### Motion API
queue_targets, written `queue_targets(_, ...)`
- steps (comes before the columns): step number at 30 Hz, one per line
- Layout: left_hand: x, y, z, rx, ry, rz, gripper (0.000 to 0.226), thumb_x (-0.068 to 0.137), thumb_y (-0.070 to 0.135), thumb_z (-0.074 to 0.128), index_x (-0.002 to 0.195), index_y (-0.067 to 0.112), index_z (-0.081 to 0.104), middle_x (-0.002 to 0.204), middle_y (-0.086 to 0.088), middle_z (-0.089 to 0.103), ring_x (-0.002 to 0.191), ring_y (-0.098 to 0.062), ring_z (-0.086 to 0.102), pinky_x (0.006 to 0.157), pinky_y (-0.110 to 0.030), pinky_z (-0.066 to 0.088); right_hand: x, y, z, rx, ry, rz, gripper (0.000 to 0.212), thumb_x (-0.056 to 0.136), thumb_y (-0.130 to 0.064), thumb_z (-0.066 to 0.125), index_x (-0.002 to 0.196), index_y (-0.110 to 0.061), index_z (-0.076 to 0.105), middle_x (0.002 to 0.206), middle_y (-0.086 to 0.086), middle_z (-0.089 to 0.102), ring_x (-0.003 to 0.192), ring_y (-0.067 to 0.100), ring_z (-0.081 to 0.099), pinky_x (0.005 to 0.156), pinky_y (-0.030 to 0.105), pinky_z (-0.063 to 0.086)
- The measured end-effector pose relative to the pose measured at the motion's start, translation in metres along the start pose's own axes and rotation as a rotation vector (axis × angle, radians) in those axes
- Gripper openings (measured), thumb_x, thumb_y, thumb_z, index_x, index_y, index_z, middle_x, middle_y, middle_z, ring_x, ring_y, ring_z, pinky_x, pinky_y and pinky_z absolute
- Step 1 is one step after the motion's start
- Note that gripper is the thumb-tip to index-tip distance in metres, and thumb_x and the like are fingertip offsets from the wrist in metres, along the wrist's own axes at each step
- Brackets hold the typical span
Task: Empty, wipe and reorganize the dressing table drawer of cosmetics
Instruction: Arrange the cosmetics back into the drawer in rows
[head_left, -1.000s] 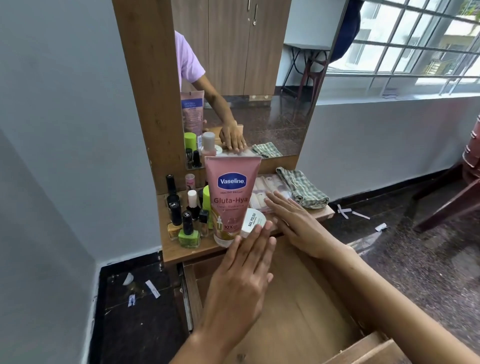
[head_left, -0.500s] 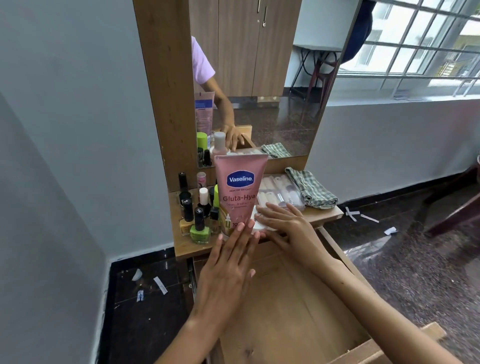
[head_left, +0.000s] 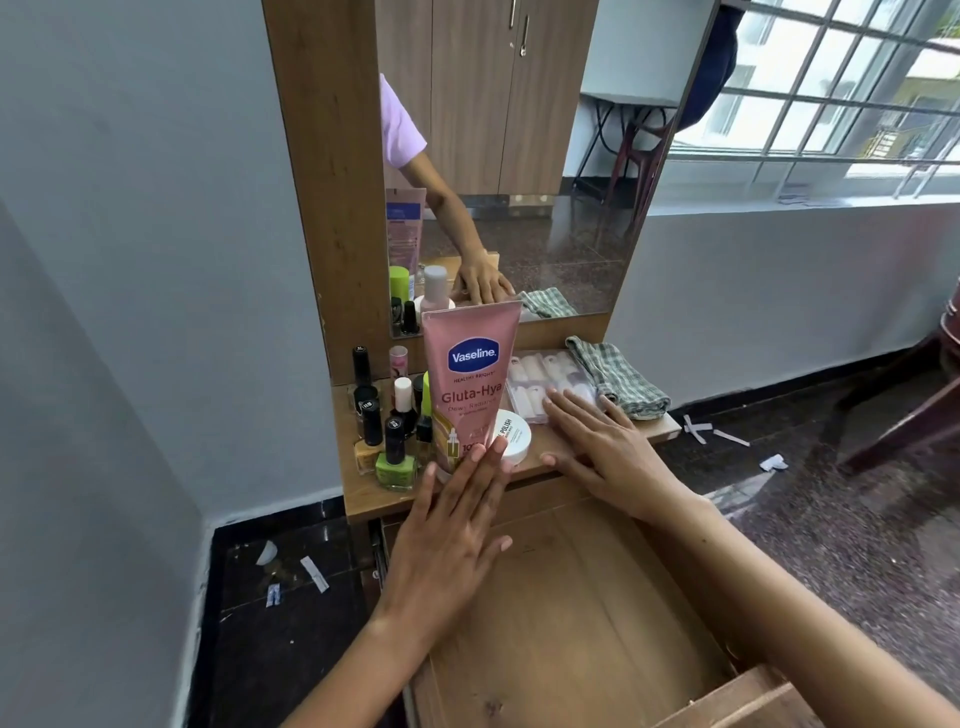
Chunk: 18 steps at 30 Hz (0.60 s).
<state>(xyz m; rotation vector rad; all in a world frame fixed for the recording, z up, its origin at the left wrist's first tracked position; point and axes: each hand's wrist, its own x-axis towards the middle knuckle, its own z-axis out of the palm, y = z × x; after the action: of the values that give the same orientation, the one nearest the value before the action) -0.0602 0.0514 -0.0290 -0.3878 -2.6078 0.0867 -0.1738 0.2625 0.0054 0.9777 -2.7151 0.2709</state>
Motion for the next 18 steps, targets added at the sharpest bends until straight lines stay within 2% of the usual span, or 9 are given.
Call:
queue_targets(6, 0.003, -0.002, 0.004, 0.029, 0.016, -0.002, 0.069, 0.088, 0.053, 0.035, 0.145, 0.016, 0.026, 0.156, -0.009, 0.004, 0.142, -0.022, 0.0, 0.112, -0.046, -0.011, -0.006, 0.007, -0.003, 0.119, 0.138, -0.073, 0.06, 0.09, -0.057, 0.046, 0.137, -0.021, 0.049, 0.146, -0.008, 0.043, 0.139, 0.004, 0.03, 0.117, 0.04, 0.023)
queue_targets(10, 0.004, -0.004, 0.006, 0.056, 0.021, 0.018, 0.071, 0.087, 0.053, 0.037, 0.146, 0.015, 0.024, 0.156, -0.01, 0.003, 0.142, -0.023, 0.0, 0.112, -0.047, -0.009, -0.009, 0.007, -0.001, 0.189, 0.106, -0.032, 0.076, 0.085, -0.051, 0.058, 0.146, -0.015, 0.032, 0.147, -0.003, 0.038, 0.141, 0.007, 0.025, 0.119, 0.037, 0.014)
queue_targets(11, 0.004, -0.005, 0.007, 0.068, 0.02, 0.024, 0.072, 0.087, 0.053, 0.038, 0.146, 0.015, 0.023, 0.156, -0.01, 0.002, 0.142, -0.023, -0.001, 0.112, -0.047, -0.009, -0.008, 0.007, -0.001, 0.166, 0.098, -0.031, 0.076, 0.085, -0.052, 0.058, 0.146, -0.014, 0.033, 0.147, -0.002, 0.039, 0.141, 0.009, 0.025, 0.119, 0.039, 0.015)
queue_targets(13, 0.003, -0.007, 0.007, 0.084, 0.023, 0.038, 0.072, 0.088, 0.054, 0.037, 0.146, 0.014, 0.023, 0.156, -0.01, 0.002, 0.142, -0.024, -0.001, 0.112, -0.047, -0.009, -0.007, 0.005, -0.001, 0.098, 0.137, -0.041, 0.068, 0.084, -0.054, 0.058, 0.137, -0.014, 0.044, 0.141, 0.0, 0.05, 0.138, 0.011, 0.034, 0.116, 0.041, 0.022)
queue_targets(15, 0.003, -0.009, 0.01, 0.072, 0.029, 0.04, 0.072, 0.088, 0.055, 0.037, 0.146, 0.014, 0.023, 0.156, -0.01, 0.002, 0.142, -0.024, -0.001, 0.112, -0.047, -0.008, -0.01, 0.005, 0.003, 0.021, 0.243, -0.043, 0.059, 0.084, -0.053, 0.058, 0.131, -0.018, 0.054, 0.13, -0.001, 0.06, 0.128, 0.011, 0.047, 0.113, 0.038, 0.028)
queue_targets(18, 0.002, -0.009, 0.012, 0.048, 0.032, 0.039, 0.072, 0.088, 0.055, 0.038, 0.146, 0.014, 0.023, 0.156, -0.01, 0.003, 0.142, -0.023, 0.0, 0.113, -0.046, -0.007, -0.017, 0.006, 0.014, -0.029, 0.36, -0.062, 0.043, 0.088, -0.046, 0.055, 0.124, -0.023, 0.063, 0.124, -0.005, 0.062, 0.12, 0.012, 0.056, 0.111, 0.036, 0.031)
